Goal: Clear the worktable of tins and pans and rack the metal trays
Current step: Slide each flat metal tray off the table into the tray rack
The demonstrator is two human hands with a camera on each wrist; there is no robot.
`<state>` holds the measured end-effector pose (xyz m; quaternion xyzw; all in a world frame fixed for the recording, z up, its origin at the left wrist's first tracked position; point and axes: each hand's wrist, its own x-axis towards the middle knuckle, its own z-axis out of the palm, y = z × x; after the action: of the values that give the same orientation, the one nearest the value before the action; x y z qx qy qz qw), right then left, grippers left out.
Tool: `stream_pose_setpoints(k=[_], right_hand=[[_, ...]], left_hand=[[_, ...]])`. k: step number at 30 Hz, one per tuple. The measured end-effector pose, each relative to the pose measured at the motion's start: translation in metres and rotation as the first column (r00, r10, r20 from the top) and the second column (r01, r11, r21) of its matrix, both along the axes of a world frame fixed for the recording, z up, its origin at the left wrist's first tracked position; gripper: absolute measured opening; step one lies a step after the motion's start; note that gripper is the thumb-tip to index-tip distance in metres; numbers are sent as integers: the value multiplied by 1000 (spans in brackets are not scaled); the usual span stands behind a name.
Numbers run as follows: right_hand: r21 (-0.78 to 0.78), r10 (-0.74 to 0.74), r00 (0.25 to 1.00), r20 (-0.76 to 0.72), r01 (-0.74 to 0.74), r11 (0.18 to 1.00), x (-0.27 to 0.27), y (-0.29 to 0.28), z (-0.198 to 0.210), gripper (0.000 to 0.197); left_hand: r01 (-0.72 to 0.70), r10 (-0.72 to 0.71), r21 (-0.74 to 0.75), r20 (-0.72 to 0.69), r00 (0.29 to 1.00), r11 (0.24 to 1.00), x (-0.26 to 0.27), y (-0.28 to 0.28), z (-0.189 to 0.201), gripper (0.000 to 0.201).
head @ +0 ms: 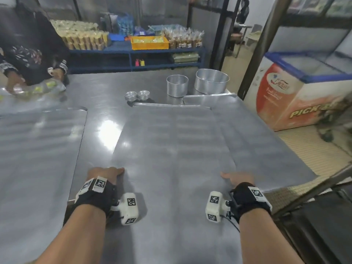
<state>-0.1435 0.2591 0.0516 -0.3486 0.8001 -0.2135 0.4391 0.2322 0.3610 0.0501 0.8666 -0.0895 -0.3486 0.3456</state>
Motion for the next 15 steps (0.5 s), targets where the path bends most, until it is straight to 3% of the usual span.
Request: stream_pose_setpoints(k=[8,12,15], right_hand=[[-59,-352,936,-32,350,935,-32,74,20,71],[-86,-534,844,-36,530,844,-47,122,22,70],[-93,-647,763,-6,643,760,-57,164,30,59]], left_hand=[[275,-279,-81,-42,959,958,-18,-45,23,50],[434,-439,-104,-29,898,895,-41,-58,28,42],[557,-565,-117,-42,824,822,-63,-63,30,50]])
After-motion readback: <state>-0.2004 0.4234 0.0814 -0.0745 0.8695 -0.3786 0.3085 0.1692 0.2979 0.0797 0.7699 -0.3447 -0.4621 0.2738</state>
